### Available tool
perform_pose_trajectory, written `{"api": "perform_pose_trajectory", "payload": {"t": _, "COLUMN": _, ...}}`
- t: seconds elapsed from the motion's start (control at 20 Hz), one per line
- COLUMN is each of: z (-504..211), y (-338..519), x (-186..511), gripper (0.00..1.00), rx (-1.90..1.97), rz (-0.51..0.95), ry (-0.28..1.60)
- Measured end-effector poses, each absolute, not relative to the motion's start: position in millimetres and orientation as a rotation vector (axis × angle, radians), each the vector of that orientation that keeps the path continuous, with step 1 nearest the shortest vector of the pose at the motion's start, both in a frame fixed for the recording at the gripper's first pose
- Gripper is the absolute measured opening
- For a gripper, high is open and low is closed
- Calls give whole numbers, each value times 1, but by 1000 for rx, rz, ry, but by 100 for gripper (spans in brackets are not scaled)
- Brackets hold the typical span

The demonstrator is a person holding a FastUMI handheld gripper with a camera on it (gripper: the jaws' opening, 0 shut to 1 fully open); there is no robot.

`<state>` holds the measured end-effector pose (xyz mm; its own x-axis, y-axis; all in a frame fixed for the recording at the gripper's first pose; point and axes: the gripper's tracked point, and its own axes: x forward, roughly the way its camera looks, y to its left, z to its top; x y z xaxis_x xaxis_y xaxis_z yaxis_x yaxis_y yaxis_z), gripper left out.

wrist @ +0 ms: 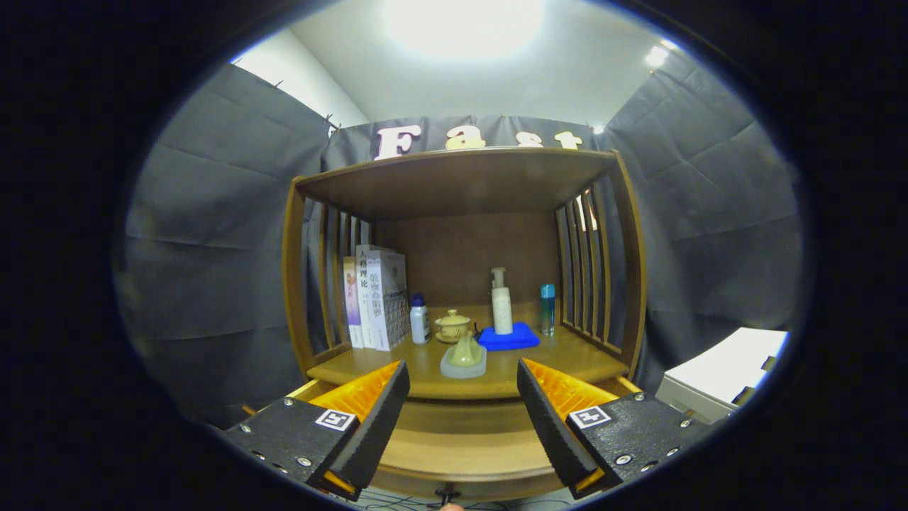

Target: Pull open the drawer, take out the items inside it, and place them on the countertop above the cabinet.

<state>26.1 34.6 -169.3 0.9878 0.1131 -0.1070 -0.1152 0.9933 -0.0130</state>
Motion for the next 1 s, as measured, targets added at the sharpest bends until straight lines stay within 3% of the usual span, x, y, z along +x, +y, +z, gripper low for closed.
{"api": "perform_pose_trajectory", "payload": {"t": 0.5, "z": -274, "y": 50, "x": -45, "gripper": 94, "rx": -88, "rz": 140, "ry": 285}}
{"api": "perform_pose_trajectory", "payload": {"t": 1.0, "z": -322, "y": 32, "x": -35, "gripper": 94, "rx": -53, "rz": 41, "ry": 380}}
